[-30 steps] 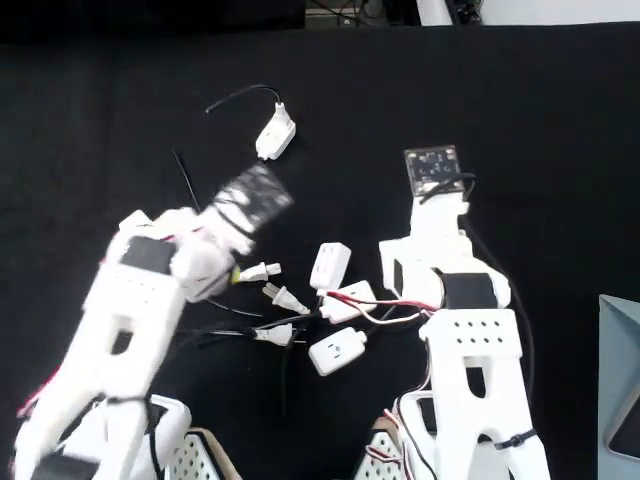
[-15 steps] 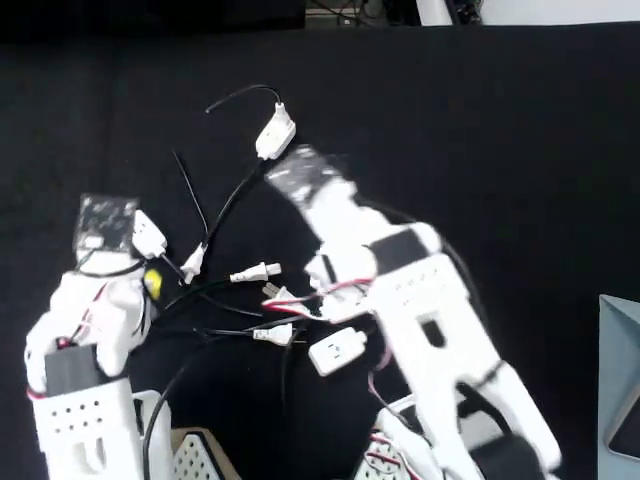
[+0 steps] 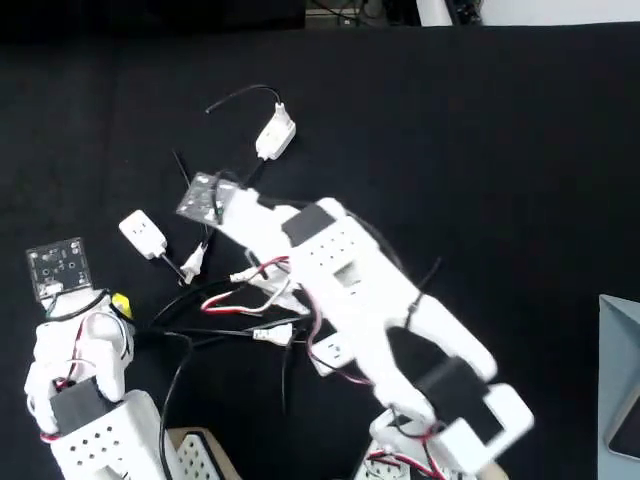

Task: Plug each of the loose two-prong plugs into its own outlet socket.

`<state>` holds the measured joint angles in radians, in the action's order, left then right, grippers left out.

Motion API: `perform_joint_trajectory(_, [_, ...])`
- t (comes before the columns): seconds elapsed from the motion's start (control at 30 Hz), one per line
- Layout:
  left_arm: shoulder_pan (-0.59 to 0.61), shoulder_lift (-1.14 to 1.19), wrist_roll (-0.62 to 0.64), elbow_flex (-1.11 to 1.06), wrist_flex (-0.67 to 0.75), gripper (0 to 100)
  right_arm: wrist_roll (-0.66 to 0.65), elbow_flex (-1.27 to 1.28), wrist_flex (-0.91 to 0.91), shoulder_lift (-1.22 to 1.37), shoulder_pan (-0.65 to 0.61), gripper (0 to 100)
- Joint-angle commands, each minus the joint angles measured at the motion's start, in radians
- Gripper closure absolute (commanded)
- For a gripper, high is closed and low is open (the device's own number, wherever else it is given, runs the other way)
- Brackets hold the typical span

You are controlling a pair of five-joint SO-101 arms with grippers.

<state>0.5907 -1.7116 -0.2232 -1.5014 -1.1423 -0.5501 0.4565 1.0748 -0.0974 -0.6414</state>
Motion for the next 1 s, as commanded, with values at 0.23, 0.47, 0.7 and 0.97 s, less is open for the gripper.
perform_joint_trajectory(0.23, [0.012, -0.044, 0.008, -0.012, 0.0, 80, -0.095, -0.091, -0.138, 0.186, -0.071, 82.5])
perform_joint_trajectory(0.47, [0.007, -0.044, 0.006, -0.012, 0.002, 80, -0.146, -0.124, -0.176, 0.266, -0.069, 82.5])
perform_joint_trajectory(0.7, [0.007, -0.044, 0.006, -0.012, 0.0, 80, -0.146, -0.213, -0.175, 0.398, -0.066, 82.5])
perform_joint_trajectory(0.97, [0.005, -0.044, 0.006, -0.012, -0.002, 80, -0.146, -0.242, -0.173, 0.429, -0.049, 97.9])
